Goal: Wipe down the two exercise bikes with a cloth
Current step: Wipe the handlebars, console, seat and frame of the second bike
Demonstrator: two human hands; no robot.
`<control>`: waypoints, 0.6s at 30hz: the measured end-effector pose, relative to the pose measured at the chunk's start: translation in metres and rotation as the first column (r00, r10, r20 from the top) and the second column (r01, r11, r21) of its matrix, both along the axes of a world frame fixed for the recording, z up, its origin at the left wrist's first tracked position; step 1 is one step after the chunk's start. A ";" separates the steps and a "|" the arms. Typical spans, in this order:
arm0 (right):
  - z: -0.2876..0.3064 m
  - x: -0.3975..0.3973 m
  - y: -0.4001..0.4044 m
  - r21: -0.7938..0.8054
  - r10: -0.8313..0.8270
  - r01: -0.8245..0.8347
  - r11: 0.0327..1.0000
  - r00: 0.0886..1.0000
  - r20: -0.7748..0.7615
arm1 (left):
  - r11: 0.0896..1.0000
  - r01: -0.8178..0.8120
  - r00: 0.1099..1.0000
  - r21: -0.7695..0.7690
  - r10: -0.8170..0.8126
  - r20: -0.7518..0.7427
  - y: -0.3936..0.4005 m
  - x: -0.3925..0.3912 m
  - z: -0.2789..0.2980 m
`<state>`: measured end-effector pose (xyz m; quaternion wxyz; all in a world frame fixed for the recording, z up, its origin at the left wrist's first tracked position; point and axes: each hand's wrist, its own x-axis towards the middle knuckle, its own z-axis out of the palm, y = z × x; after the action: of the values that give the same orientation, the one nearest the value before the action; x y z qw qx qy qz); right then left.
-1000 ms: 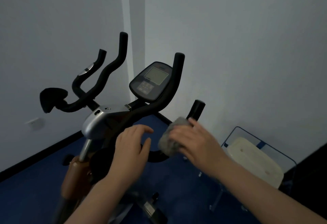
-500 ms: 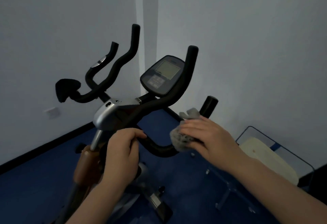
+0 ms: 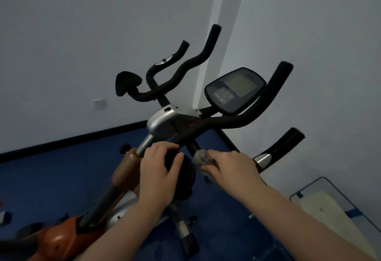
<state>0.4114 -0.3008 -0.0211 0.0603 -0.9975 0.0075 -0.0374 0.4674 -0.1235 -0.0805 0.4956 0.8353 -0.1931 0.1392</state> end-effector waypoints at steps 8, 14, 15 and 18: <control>-0.007 0.012 0.008 -0.039 -0.126 0.124 0.992 0.991 -0.053 | 0.980 -0.114 0.980 -0.165 0.084 -0.180 -0.002 -0.003 -0.012; 0.005 0.045 0.019 0.066 -0.208 0.215 0.974 0.973 -0.103 | 0.983 -0.108 0.984 -0.150 0.085 -0.156 -0.002 -0.002 -0.014; 0.004 0.040 0.017 0.025 -0.197 0.200 0.979 0.975 -0.106 | 0.985 -0.107 0.984 -0.138 0.085 -0.154 -0.002 -0.002 -0.014; 0.006 0.033 0.009 -0.028 -0.169 0.167 0.986 0.972 -0.166 | 0.985 -0.117 0.985 -0.130 0.098 -0.145 -0.003 -0.001 -0.014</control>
<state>0.4444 -0.2921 -0.0155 0.0489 -0.9933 0.0965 0.0415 0.4659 -0.1262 -0.0943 0.5562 0.8158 -0.1026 0.1206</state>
